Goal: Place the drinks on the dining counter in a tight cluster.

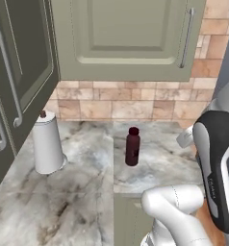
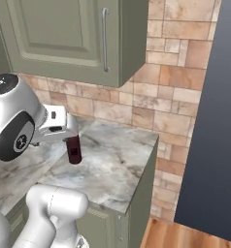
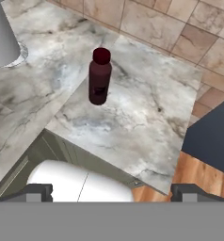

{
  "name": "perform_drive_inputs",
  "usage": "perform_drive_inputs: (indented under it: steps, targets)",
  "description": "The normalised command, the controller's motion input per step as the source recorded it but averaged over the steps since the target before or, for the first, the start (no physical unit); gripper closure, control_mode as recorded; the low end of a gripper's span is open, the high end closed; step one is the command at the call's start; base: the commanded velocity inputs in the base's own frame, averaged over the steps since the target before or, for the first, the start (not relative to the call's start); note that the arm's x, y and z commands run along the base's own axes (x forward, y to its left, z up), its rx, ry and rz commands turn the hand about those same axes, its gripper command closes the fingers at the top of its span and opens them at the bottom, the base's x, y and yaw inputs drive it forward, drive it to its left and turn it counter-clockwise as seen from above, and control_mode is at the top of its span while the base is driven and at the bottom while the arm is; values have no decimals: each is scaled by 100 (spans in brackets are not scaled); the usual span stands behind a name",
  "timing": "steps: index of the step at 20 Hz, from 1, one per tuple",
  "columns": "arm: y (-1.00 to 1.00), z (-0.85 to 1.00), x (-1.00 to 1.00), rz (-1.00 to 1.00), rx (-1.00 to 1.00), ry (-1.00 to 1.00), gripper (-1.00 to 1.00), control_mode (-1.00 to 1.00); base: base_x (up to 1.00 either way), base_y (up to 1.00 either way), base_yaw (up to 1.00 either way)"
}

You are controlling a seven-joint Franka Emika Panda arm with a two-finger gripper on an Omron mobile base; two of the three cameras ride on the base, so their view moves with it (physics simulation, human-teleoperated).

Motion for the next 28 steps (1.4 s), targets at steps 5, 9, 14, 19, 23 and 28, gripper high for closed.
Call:
perform_drive_inputs:
  steps: [5,9,14,19,23,28]
  targets:
    - [0,0,0,0,0,0,-100,100,66,8,-6]
    - [0,0,0,0,0,0,-100,100,0,0,0]
    - [0,0,0,0,0,0,-100,100,0,0,0]
    - [9,0,8,0,0,0,-100,-100,0,0,0]
    - [72,0,52,-13,-5,0,-100,-100,0,0,0]
    - [87,-4,66,-21,-1,0,-100,-100,0,0,0]
